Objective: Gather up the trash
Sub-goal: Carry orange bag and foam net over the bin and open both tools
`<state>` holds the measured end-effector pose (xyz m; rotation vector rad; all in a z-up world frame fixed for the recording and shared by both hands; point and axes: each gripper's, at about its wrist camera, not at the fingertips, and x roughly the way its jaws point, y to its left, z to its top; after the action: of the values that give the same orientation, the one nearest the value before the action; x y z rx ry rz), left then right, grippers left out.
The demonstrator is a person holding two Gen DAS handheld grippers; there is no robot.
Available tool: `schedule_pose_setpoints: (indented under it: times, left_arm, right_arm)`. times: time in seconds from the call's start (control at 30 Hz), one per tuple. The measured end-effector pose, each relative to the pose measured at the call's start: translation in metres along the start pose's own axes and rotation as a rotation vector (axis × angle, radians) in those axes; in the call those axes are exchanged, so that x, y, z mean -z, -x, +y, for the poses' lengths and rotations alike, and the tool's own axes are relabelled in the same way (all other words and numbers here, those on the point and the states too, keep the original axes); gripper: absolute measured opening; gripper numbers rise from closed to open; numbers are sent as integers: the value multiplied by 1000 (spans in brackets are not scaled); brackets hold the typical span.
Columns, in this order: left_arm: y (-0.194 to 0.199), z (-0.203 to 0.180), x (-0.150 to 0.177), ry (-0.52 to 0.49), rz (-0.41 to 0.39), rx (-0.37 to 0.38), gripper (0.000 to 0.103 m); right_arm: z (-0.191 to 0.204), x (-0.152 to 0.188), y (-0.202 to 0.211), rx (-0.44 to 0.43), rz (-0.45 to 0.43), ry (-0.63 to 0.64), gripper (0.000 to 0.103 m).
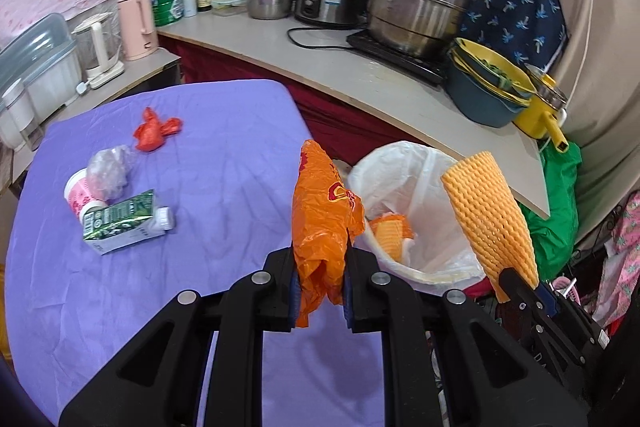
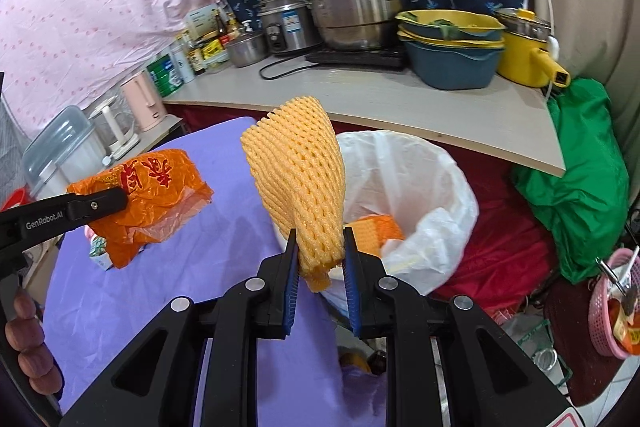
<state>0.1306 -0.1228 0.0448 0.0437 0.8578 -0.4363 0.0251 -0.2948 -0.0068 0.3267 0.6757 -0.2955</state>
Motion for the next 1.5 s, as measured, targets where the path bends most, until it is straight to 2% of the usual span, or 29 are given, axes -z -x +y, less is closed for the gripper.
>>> schedule_pose_setpoints:
  times: [0.43, 1.5]
  left_arm:
    - [-29, -66, -1, -87, 26, 34, 15]
    - [-107, -105, -3, -103, 115, 46, 17]
  right_arm:
    - [-42, 1, -12, 39, 28, -54, 19]
    - [-80, -9, -84, 57, 117, -99, 21]
